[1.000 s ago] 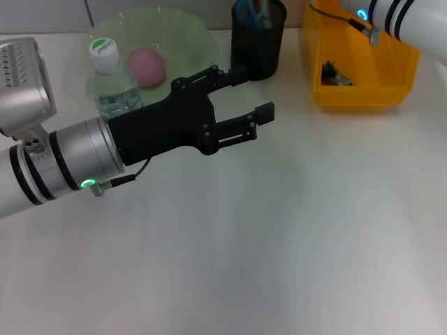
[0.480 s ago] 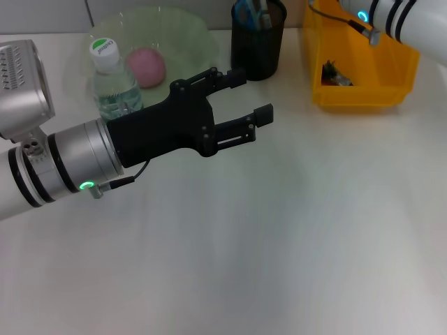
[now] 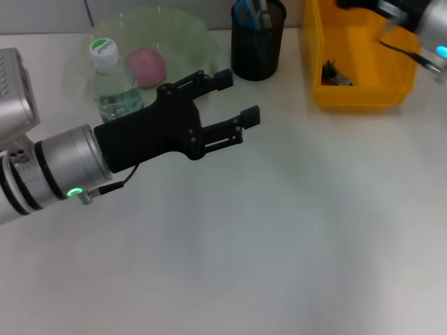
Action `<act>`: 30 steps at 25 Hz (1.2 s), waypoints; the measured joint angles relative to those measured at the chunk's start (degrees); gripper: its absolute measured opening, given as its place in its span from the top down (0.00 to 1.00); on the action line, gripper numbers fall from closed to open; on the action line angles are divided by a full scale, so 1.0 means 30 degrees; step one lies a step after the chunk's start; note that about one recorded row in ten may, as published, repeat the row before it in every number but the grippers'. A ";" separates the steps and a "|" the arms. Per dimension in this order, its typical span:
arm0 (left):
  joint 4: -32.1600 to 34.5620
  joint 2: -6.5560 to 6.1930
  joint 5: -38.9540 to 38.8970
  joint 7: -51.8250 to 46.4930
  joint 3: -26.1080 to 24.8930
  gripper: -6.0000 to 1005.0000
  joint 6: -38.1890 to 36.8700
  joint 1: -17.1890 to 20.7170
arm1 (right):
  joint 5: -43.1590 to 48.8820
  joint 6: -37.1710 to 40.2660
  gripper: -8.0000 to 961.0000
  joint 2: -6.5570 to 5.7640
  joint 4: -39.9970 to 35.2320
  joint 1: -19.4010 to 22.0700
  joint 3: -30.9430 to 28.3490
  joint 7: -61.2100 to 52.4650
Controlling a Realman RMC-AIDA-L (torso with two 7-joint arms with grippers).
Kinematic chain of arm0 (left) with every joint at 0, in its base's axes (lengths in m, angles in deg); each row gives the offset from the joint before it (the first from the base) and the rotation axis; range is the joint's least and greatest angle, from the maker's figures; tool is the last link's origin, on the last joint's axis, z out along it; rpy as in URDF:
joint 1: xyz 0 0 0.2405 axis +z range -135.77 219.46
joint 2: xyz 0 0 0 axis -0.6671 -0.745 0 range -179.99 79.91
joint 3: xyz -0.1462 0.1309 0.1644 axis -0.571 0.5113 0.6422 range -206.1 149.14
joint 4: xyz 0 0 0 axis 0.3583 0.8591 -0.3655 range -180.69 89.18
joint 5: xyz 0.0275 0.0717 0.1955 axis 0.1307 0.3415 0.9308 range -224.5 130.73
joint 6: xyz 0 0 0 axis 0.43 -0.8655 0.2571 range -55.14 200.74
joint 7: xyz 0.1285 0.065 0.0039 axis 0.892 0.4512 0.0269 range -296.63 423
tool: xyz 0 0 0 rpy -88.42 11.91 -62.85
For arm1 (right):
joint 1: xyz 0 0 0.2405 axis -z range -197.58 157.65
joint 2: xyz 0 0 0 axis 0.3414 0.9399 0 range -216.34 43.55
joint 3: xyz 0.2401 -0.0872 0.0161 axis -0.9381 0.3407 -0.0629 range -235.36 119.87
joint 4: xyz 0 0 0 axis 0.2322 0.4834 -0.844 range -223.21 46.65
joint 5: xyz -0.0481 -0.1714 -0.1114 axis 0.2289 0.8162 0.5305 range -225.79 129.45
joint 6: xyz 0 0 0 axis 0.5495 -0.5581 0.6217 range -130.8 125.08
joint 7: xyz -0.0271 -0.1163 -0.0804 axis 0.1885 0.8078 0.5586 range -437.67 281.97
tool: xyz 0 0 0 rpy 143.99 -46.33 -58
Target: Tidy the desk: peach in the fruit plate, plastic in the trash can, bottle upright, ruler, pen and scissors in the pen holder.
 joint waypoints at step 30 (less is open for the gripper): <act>-0.0081 -0.0717 0.2969 0.1233 -0.0180 0.22 -0.3918 0.3015 | 0.8639 1.9765 0.15 0.0042 -0.0151 0.7377 -0.5301 0.1512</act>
